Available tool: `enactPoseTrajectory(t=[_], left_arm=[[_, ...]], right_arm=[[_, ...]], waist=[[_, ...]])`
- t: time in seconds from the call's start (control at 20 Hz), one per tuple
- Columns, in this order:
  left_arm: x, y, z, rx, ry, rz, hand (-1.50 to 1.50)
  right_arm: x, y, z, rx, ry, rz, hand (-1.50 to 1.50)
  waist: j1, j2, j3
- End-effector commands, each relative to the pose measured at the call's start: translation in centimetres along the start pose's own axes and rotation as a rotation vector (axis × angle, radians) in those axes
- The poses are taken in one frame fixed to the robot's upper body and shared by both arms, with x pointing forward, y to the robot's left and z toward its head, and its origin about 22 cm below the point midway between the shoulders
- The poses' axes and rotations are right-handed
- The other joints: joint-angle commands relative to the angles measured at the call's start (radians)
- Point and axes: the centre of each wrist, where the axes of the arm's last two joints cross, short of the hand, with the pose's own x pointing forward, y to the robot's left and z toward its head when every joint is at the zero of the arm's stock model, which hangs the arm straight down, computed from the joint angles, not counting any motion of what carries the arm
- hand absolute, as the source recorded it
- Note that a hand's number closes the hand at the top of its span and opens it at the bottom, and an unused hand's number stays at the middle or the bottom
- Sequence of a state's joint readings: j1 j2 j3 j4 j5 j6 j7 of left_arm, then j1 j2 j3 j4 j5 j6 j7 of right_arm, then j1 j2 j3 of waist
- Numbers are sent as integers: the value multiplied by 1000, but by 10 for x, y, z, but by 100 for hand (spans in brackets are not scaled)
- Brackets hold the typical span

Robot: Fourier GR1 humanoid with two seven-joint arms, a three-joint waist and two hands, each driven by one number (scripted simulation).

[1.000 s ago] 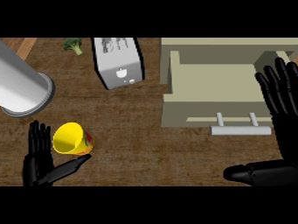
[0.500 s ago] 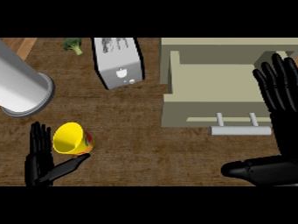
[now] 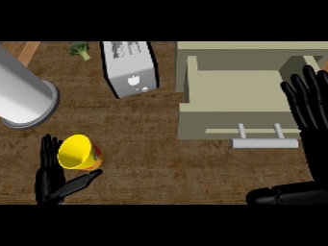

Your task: Pick up the cup, place it into the drawer and close the drawer

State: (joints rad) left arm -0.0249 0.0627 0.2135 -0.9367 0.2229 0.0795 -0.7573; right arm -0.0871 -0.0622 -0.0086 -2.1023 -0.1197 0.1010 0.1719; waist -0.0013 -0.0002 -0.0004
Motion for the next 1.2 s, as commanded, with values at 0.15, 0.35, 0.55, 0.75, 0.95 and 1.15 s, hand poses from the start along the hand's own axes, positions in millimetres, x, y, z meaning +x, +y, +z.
enactPoseTrajectory(t=[0.15, 0.35, 0.55, 0.75, 0.95, 1.15], left_arm=[[-12, -9, -19, 2, 9, 71, -150], [-17, -24, -22, -3, -3, 75, -150], [-27, -15, -5, -21, 4, 158, -150], [-27, -12, -9, -85, 31, 223, -150], [-21, -23, -13, -109, -26, 294, 150], [-25, -13, -22, -145, -57, 321, 150]], right_arm=[[-18, -13, 9, -2, 14, -1, -150], [26, 7, -6, 14, 7, 7, -150], [-3, -21, -5, -6, 10, 22, -150], [9, -5, -6, 0, 12, 3, -150], [16, -8, -6, 2, 28, 4, -150], [10, -8, 1, 15, 11, 2, -150]], waist=[[-2, 1, 0], [-3, 1, -1], [0, 1, 0], [0, 0, 0], [2, -1, 0], [-2, 0, 0]])
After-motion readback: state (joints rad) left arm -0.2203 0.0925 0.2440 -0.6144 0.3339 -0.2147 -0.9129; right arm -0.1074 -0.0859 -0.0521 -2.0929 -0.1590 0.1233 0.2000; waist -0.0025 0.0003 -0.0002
